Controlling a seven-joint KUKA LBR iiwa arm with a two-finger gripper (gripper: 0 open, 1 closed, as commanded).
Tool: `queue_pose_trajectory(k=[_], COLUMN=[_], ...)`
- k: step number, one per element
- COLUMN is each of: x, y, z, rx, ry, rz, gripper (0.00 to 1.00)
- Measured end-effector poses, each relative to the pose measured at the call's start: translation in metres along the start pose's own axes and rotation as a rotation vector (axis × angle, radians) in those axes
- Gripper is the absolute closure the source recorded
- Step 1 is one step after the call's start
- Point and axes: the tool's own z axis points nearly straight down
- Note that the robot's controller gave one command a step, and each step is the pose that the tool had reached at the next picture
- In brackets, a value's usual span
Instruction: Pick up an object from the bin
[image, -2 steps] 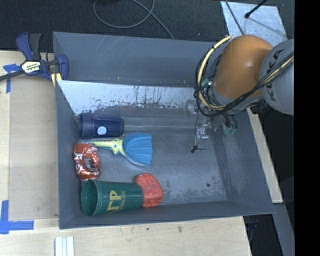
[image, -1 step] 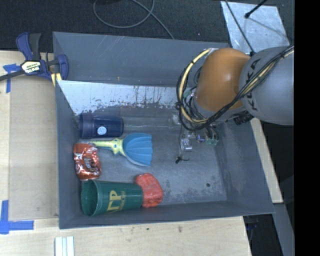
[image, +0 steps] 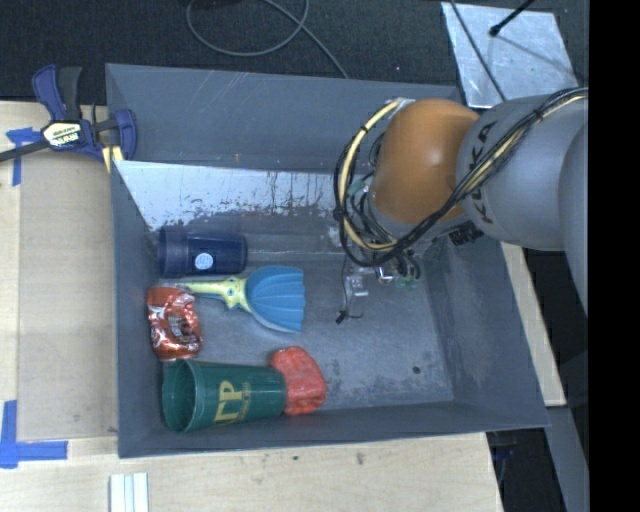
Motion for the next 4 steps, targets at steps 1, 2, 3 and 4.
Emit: queue_pose_trajectory(k=[1,2,3,4], x=[0.003,0.008,-0.014,-0.014], y=[0.022,0.053,0.1,0.1], z=[0.031,0.043,0.048,0.048], rx=[0.002,0.0,0.006,0.006], ry=[0.01,0.007,0.016,0.016], rz=[-0.049,-0.11,-0.169,-0.17], gripper=[0.0,0.0,1.0,1.0])
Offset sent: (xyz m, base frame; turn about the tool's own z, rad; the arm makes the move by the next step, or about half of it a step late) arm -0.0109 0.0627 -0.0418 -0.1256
